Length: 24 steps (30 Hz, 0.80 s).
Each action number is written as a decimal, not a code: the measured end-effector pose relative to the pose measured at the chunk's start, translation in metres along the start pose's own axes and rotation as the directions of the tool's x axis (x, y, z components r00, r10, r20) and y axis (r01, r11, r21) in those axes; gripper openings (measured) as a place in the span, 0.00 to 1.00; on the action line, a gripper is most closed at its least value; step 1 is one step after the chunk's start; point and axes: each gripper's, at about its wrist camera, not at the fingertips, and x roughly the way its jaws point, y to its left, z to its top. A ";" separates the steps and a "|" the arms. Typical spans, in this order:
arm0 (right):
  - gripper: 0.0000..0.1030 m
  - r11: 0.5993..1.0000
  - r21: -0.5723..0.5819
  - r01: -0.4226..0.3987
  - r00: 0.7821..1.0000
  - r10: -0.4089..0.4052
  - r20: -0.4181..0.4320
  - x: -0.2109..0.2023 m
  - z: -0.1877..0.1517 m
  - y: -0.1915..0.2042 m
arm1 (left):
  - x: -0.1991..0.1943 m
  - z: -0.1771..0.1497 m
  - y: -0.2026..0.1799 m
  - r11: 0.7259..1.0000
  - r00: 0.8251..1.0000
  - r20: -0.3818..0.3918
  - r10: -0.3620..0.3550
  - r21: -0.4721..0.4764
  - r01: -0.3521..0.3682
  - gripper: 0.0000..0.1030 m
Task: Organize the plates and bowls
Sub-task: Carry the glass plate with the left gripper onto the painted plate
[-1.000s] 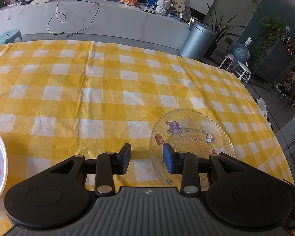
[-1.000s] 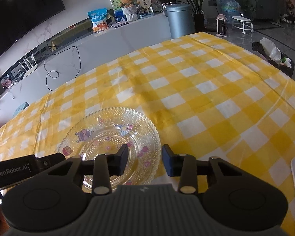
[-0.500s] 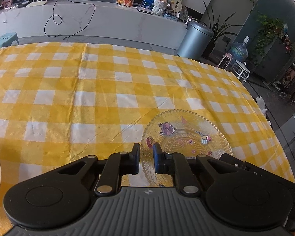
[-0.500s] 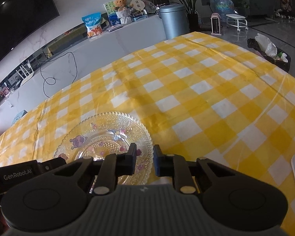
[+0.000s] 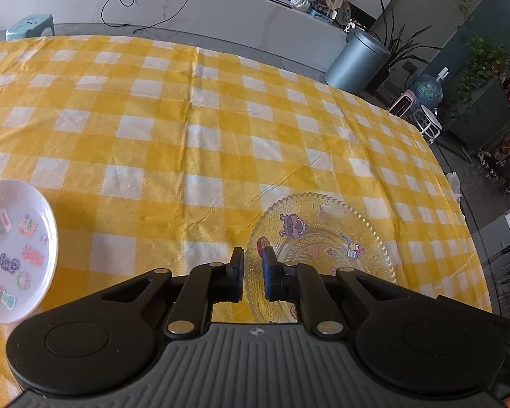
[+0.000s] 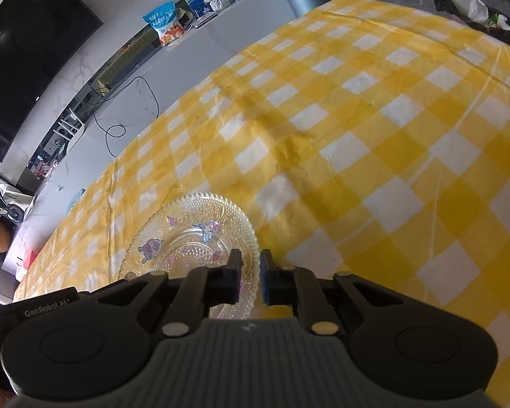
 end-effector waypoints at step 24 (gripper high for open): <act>0.06 0.994 -0.009 -0.105 0.991 0.104 -0.090 -0.073 -0.088 0.024 | -0.116 -0.079 0.037 0.992 0.994 0.070 0.081 -0.101 -0.074 0.06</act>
